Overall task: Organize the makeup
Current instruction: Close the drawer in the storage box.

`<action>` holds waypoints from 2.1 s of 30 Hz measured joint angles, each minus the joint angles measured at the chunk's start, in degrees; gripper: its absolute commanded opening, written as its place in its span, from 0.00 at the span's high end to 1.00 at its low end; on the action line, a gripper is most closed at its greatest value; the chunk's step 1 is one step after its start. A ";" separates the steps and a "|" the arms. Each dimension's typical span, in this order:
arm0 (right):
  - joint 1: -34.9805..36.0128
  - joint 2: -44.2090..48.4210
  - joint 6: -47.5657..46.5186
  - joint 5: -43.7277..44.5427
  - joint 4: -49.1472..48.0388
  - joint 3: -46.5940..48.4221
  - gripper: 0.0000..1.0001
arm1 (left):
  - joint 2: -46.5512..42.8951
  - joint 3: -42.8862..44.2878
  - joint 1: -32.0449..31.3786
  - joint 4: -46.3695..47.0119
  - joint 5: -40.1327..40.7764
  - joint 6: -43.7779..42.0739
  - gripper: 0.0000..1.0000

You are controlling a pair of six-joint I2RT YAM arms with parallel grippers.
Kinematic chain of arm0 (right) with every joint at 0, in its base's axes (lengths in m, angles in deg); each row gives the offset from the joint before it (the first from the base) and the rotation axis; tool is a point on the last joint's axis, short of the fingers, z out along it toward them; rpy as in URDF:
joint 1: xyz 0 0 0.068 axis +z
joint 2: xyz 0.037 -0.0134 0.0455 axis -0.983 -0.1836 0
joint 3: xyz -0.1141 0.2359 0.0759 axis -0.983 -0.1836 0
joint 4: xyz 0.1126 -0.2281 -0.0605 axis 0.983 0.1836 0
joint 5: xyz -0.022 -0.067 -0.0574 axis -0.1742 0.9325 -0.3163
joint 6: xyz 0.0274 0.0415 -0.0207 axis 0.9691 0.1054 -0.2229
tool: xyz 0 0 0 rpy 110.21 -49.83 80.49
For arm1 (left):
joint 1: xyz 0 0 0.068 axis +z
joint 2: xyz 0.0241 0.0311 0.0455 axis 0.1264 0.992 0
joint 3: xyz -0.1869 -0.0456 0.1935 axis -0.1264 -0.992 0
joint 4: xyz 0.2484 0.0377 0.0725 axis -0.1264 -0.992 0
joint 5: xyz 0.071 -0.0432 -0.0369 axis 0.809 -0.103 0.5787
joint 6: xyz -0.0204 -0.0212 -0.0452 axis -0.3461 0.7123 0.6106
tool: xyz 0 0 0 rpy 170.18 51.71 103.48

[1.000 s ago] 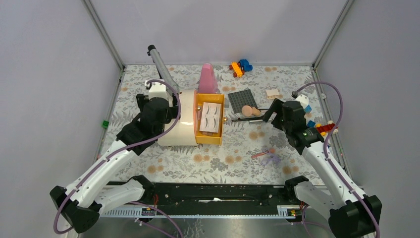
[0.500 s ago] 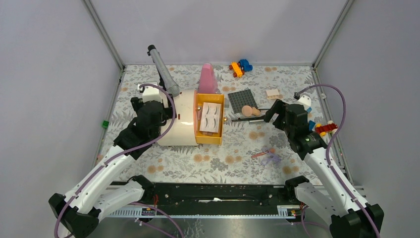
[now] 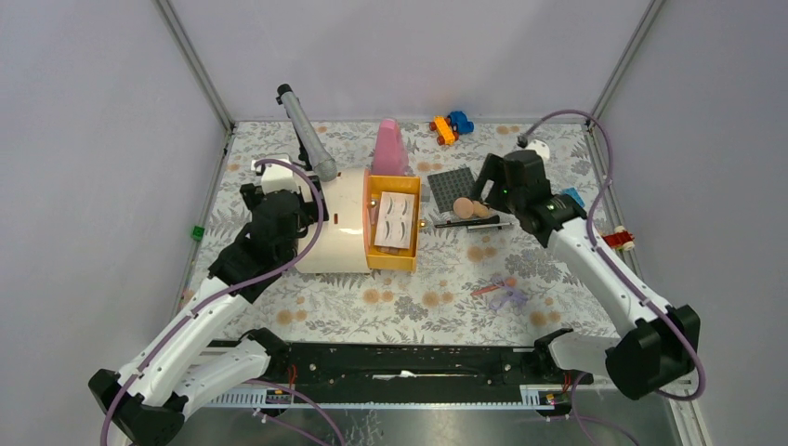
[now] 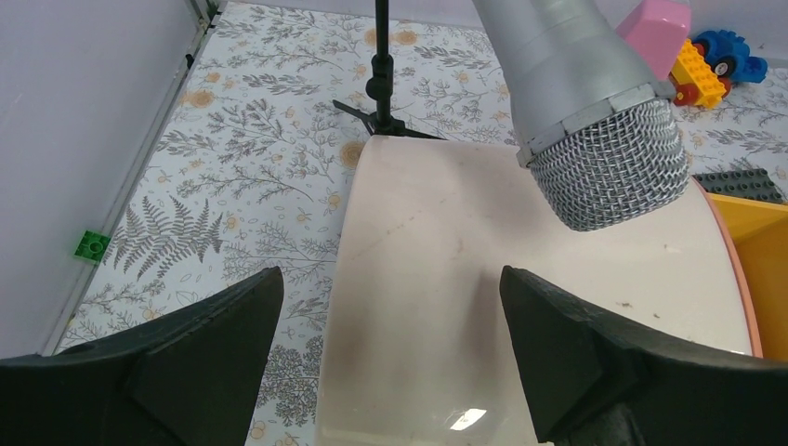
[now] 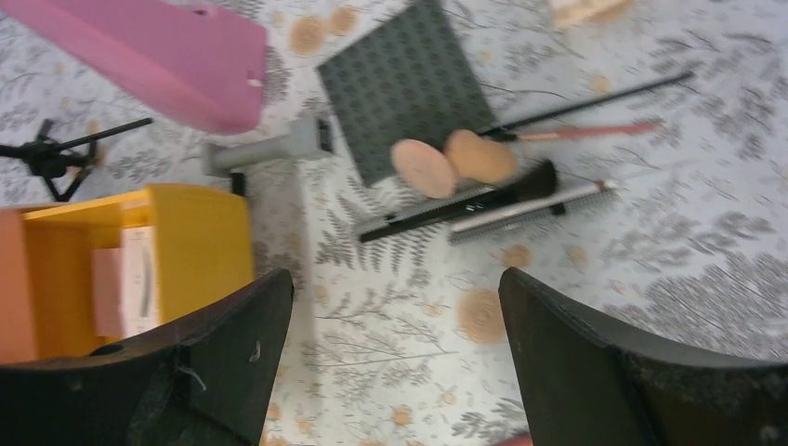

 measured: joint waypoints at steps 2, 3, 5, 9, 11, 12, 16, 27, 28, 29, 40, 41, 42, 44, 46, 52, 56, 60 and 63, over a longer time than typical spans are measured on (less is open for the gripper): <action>2.36 -2.95 0.35 0.35 -0.87 3.32 0.11 | 0.11 0.00 0.00 0.00 0.02 0.02 0.01; 3.15 -3.76 0.59 0.28 -1.46 3.74 0.11 | 0.13 -0.02 0.00 0.02 0.02 0.00 0.01; 4.61 -5.11 1.44 0.09 -2.29 3.58 0.12 | 0.09 -0.37 0.00 0.37 0.09 0.00 0.01; 6.43 -6.49 2.67 -0.44 -2.93 1.86 0.11 | -0.22 -1.31 0.11 0.68 0.09 0.00 0.01; 7.08 -6.60 2.97 -0.79 -3.50 0.74 0.11 | -0.42 -1.66 0.22 0.79 0.04 0.00 0.01; 7.32 -6.60 3.06 -0.81 -3.78 0.33 0.11 | -0.46 -1.70 0.26 0.85 0.00 -0.02 0.01; 7.76 -6.60 3.28 -2.01 -5.57 -1.03 0.12 | -0.42 -1.70 0.37 0.98 -0.24 -0.02 0.01; 10.19 -9.62 3.37 -2.12 -6.78 -1.07 0.15 | -0.79 -1.70 0.76 1.38 -0.20 0.00 0.01; 10.67 -10.45 3.37 -2.10 -6.75 -1.05 0.15 | -1.03 -1.70 0.79 1.40 -0.11 0.00 0.01; 11.06 -11.28 3.37 -2.10 -6.75 -0.94 0.15 | -1.27 -1.70 0.81 1.46 -0.07 0.00 0.01; 13.03 -16.22 4.70 -0.46 -6.80 1.44 0.16 | -1.51 -1.70 1.84 1.62 0.68 0.63 0.01; 13.18 -16.68 4.85 -0.20 -6.84 1.77 0.16 | -1.20 -1.70 1.92 1.60 0.68 0.70 0.01; 13.31 -17.03 4.94 -0.15 -6.91 1.97 0.16 | -0.87 -1.70 2.01 1.57 0.66 0.83 0.01; 13.66 -17.90 5.07 -0.13 -6.97 2.36 0.16 | -0.35 -1.70 2.21 1.51 0.63 1.03 0.01; 13.99 -18.62 5.16 -0.13 -7.02 2.58 0.16 | 0.04 -1.70 2.45 1.42 0.61 1.11 0.01; 14.40 -18.91 5.40 -0.15 -7.13 2.64 0.15 | 0.42 -1.68 2.86 1.36 0.44 1.46 0.01; 14.43 -18.91 5.44 -0.15 -7.17 2.67 0.15 | 0.76 -1.66 3.28 1.66 0.17 1.57 0.01; 14.47 -18.91 5.42 -0.15 -7.30 2.67 0.15 | 1.22 -1.55 3.58 2.03 -0.33 1.79 0.01; 14.51 -18.91 5.42 0.04 -7.37 2.69 0.15 | 1.49 -1.42 3.76 2.12 -0.52 1.92 0.01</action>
